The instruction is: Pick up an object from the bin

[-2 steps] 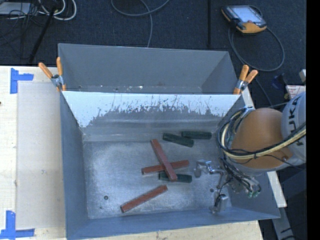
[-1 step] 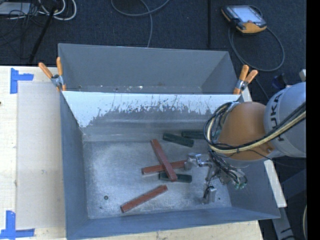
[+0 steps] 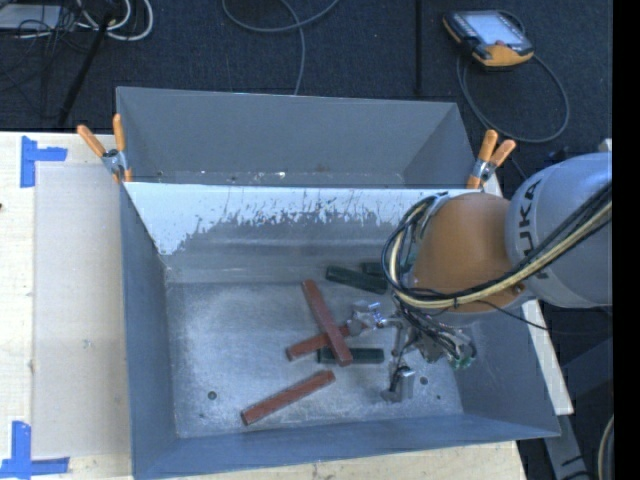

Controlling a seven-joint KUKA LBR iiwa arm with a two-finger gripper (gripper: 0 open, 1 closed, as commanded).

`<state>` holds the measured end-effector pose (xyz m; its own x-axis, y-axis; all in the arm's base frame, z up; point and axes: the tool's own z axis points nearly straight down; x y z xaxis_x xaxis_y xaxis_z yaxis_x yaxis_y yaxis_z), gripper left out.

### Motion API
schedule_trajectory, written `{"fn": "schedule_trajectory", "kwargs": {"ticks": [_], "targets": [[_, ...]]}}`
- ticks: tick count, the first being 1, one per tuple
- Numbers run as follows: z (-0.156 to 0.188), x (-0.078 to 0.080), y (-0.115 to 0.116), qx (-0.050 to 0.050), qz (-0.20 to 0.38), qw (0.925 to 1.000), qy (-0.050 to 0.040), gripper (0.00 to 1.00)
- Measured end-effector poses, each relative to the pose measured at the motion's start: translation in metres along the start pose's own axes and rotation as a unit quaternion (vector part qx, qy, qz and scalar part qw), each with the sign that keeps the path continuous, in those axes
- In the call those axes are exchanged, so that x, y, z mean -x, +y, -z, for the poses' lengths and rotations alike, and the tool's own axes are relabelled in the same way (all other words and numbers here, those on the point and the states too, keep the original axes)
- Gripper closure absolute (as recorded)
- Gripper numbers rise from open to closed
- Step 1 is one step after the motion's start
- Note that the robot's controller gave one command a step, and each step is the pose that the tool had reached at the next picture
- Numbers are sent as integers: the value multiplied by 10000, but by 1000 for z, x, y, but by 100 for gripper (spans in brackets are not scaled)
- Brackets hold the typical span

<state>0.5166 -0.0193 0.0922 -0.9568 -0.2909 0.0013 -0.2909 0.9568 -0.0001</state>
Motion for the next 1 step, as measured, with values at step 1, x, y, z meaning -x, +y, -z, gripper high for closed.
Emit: {"fn": "schedule_trajectory", "kwargs": {"ticks": [1], "targets": [[-20, 58, -5, 10, -197, 9998, -3, 100]]}}
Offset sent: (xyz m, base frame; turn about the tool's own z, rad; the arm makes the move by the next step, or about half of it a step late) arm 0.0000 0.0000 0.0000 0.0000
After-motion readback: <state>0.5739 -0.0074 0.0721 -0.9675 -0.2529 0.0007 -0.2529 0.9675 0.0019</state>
